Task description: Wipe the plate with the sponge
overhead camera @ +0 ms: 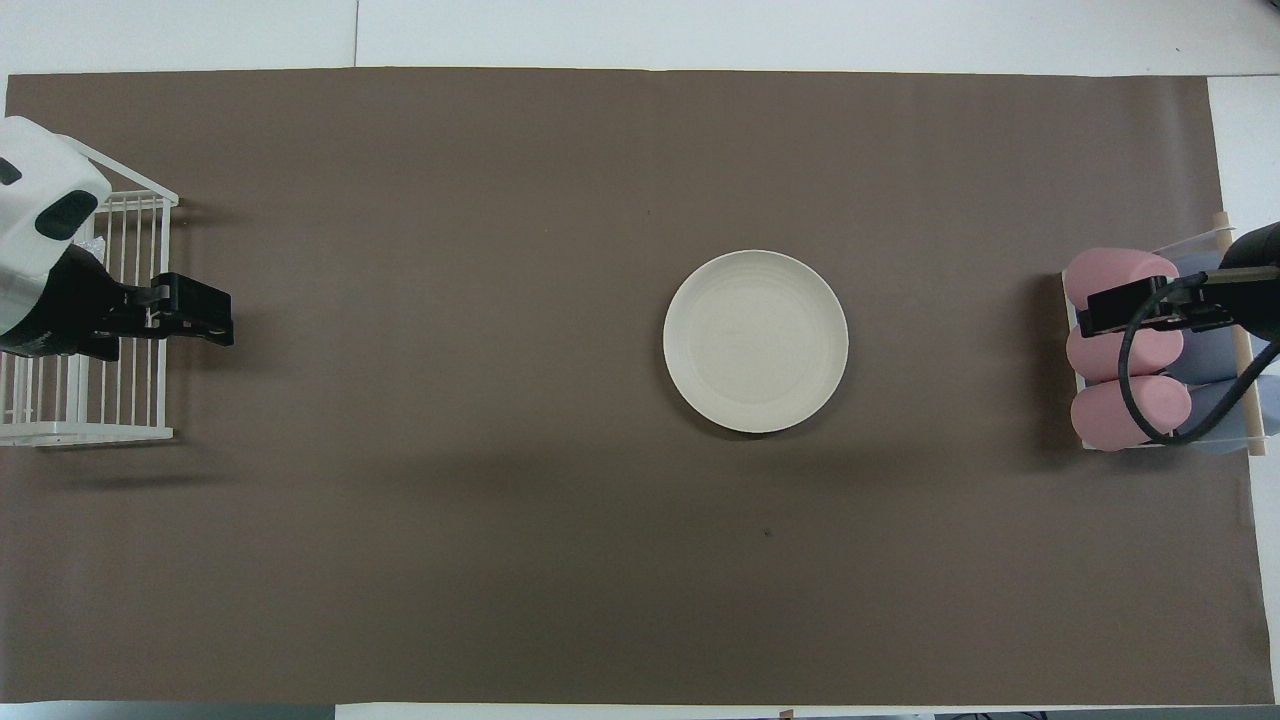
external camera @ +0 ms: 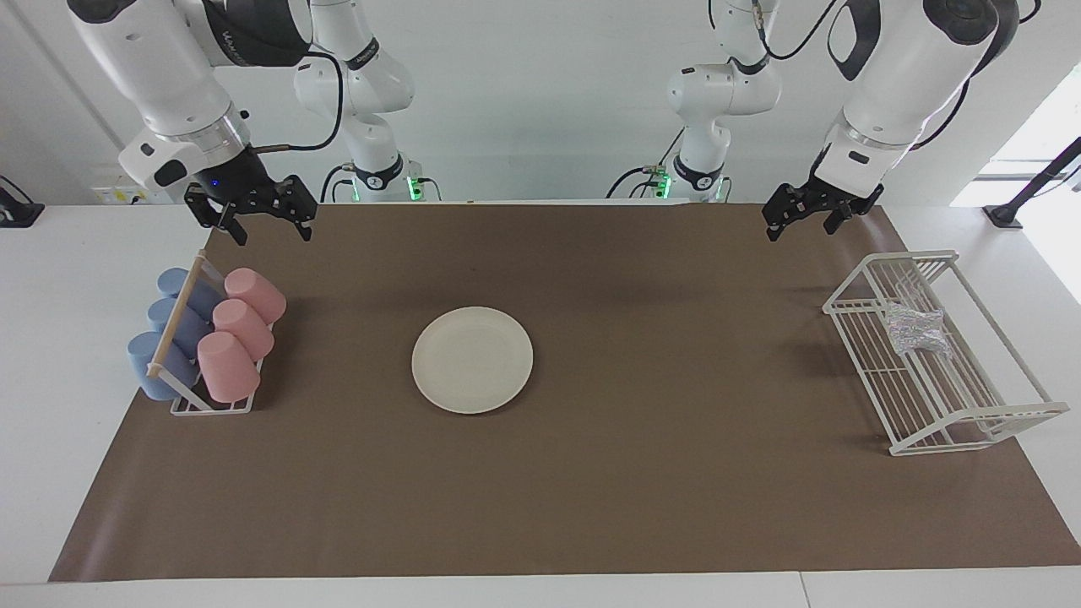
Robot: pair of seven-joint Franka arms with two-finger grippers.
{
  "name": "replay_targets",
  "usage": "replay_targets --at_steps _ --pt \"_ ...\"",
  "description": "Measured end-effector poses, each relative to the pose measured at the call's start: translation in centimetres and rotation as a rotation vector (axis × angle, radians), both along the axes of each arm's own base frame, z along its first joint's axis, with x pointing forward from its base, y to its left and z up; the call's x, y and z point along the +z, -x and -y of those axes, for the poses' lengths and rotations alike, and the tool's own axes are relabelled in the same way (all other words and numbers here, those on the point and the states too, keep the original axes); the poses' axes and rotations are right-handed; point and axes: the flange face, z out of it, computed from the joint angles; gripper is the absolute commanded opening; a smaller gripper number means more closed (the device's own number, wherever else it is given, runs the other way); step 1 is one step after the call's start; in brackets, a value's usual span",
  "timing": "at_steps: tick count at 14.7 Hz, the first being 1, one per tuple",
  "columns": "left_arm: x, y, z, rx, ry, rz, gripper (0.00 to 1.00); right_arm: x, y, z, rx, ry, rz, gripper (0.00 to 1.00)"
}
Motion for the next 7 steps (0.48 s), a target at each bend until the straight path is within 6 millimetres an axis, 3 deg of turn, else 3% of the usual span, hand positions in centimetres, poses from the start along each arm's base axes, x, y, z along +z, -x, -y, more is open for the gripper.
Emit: replay_targets --at_steps 7 --pt "-0.09 -0.09 -0.6 0.011 0.0 -0.002 1.0 0.01 0.0 -0.03 0.001 0.0 0.0 1.0"
